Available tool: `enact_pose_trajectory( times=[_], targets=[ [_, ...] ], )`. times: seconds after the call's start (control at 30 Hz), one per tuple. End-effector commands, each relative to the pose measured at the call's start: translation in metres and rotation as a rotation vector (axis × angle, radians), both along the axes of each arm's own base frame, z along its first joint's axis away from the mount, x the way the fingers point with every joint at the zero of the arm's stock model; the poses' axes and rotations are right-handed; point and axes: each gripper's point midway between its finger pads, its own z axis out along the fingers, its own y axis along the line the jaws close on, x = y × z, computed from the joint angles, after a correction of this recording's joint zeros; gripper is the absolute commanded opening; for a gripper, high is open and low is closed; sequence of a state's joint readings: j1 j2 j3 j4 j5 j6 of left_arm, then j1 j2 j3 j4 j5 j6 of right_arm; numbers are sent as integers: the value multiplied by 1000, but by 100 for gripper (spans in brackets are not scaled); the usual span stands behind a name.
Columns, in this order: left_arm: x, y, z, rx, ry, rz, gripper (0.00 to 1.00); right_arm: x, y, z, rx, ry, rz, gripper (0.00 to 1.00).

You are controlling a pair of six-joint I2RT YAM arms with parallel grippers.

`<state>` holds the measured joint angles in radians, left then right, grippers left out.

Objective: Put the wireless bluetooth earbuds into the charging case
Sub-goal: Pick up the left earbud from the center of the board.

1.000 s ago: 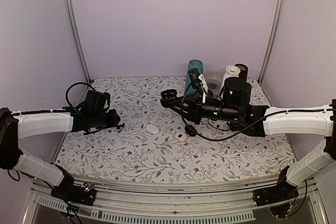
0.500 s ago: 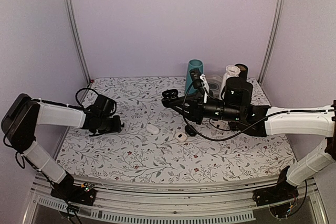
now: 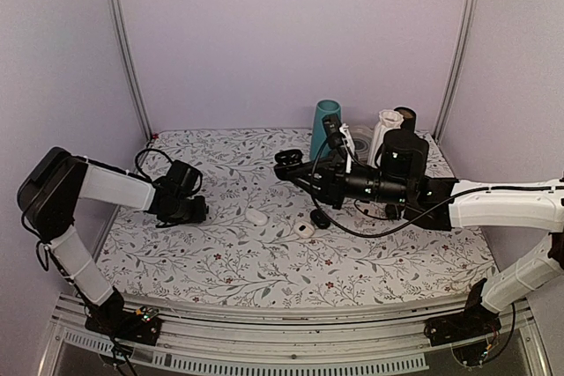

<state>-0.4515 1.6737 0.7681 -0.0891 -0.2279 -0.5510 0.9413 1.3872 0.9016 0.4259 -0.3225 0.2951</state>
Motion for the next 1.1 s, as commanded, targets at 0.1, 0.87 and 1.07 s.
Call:
enact_pose_trajectory(
  times=[0.1, 0.87, 1.07],
  targets=[
    [19, 10, 2, 34, -41, 35, 26, -2, -8, 15, 31, -33, -13, 3],
    [21, -6, 45, -37, -136, -114, 4, -1, -5, 7, 16, -18, 0, 3],
    [-4, -60, 67, -151, -174, -362, 3, 1, -5, -3, -10, -10, -14, 3]
  ],
)
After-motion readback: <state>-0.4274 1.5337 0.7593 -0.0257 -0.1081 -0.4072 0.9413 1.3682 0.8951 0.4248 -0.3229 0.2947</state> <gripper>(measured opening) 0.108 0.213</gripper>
